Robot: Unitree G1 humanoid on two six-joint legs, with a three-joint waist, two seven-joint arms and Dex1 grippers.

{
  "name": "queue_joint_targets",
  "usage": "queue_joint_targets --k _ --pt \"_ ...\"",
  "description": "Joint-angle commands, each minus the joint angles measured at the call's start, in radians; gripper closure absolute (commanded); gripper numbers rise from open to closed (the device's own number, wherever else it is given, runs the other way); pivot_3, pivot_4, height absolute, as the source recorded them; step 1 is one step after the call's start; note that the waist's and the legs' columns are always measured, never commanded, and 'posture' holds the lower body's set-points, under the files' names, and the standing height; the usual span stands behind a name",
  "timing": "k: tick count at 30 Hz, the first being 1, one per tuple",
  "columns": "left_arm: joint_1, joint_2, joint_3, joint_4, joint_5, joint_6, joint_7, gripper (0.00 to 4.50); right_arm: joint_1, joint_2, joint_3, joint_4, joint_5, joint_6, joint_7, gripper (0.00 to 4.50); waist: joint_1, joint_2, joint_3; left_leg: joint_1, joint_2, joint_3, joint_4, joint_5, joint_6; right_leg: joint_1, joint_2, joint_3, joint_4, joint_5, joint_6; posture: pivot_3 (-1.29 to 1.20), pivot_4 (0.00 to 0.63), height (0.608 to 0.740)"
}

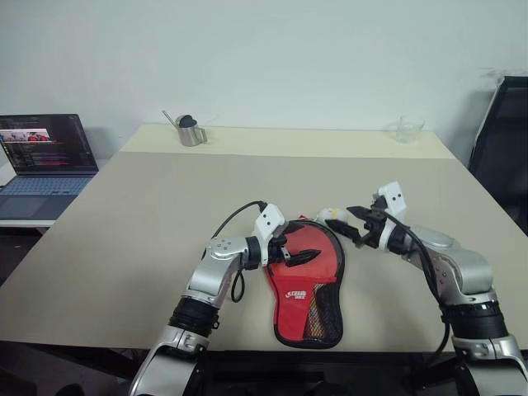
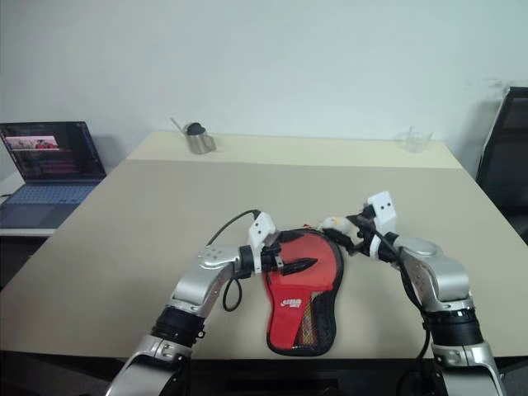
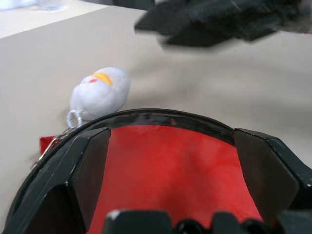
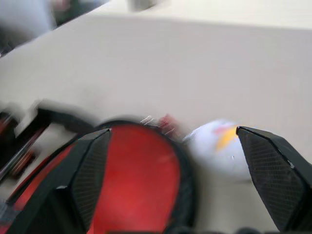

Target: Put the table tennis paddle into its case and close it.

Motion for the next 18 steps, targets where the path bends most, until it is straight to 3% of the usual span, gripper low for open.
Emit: queue_joint_targets --k 1,11,18 --pt "-0.022 -0.013 -0.009 0.045 0.016 -0.043 0.05 0.16 -0.095 0.035 -0.039 0.11 -0.063 -0.051 -0.127 0.0 -0.001 0.0 0.0 0.0 0.0 0.0 0.0 0.0 0.0 0.0 0.0 0.0 0.0 0.0 0.0 0.0 0.15 0.74" --pt "-0.053 -0.043 -0.026 0.17 0.045 -0.075 0.127 0.16 -0.329 0.173 0.007 0.566 -0.217 -0.185 -0.284 0.0 -0.003 0.0 0.0 0.0 0.001 0.003 -0.001 0.0 0.0 -0.001 0.003 0.001 -0.001 0.0 0.0 0.0 0.15 0.74" --pt "-0.037 -0.037 -0.053 0.175 0.076 -0.076 0.139 0.16 -0.351 0.22 0.004 0.658 -0.235 -0.213 -0.291 0.0 -0.003 0.001 0.0 0.0 0.001 0.002 -0.001 0.0 0.0 0.0 0.002 0.001 -0.001 0.0 0.0 0.0 0.15 0.74"
